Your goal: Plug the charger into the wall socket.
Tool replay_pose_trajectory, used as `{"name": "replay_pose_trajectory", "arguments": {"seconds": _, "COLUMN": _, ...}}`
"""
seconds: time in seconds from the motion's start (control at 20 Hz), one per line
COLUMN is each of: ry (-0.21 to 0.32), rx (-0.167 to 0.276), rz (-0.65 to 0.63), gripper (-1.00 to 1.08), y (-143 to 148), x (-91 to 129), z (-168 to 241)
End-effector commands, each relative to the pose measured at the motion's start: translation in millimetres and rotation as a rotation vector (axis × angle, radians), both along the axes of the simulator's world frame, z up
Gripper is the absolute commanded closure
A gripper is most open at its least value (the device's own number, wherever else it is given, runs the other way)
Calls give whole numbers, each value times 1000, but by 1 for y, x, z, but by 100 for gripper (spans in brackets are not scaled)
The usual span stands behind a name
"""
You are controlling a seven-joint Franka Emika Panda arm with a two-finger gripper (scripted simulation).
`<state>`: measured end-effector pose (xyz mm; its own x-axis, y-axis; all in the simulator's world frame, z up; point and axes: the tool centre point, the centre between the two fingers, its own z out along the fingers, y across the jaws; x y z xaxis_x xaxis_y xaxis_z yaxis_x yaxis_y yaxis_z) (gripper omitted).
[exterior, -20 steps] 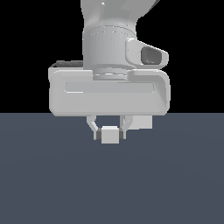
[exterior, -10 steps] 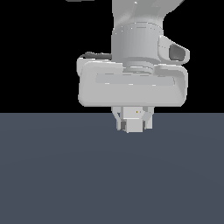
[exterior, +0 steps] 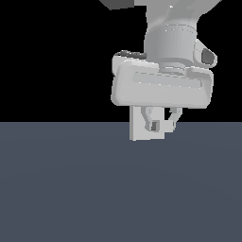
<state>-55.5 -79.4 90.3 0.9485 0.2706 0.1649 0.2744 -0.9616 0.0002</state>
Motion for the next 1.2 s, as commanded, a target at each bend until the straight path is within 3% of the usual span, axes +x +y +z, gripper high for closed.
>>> {"name": "replay_pose_trajectory", "arguments": {"seconds": 0.0, "ry": 0, "rx": 0, "rz": 28, "gripper": 108, "y": -7, "x": 5, "z": 3}}
{"name": "replay_pose_trajectory", "arguments": {"seconds": 0.5, "ry": 2, "rx": 0, "rz": 83, "gripper": 108, "y": -23, "x": 17, "z": 10}}
{"name": "replay_pose_trajectory", "arguments": {"seconds": 1.15, "ry": 3, "rx": -1, "rz": 84, "gripper": 108, "y": -20, "x": 27, "z": 10}}
